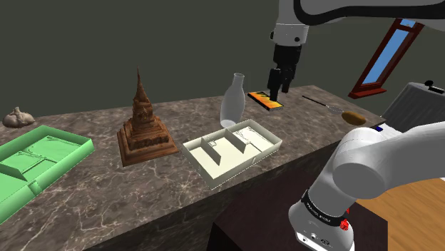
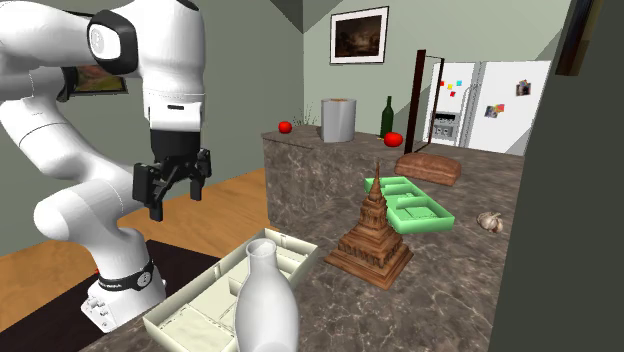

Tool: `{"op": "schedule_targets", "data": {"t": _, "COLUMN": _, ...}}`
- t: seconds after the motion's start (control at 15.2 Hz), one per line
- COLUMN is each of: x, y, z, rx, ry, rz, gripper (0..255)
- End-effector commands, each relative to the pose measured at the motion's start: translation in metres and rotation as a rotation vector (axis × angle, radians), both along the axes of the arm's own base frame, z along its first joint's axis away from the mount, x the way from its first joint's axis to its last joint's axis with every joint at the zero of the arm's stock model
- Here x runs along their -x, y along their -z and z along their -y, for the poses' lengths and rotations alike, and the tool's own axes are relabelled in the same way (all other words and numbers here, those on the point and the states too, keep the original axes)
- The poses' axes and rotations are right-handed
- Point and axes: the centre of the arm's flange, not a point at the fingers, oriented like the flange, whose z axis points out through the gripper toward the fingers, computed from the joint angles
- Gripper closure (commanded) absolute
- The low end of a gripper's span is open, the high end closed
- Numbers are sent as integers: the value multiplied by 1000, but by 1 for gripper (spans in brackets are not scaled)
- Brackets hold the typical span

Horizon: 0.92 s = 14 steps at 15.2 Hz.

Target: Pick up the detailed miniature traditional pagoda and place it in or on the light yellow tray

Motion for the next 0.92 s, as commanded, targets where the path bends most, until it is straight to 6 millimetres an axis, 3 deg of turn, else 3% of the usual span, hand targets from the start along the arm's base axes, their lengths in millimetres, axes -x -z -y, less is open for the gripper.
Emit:
{"op": "schedule_targets", "data": {"t": 0.0, "x": 0, "y": 0, "z": 0, "rx": 0, "ry": 0, "rz": 0, "gripper": 0}}
{"op": "schedule_targets", "data": {"t": 0.86, "x": -72, "y": 11, "z": -152, "rx": 83, "ry": 157, "rz": 182, "gripper": 0}}
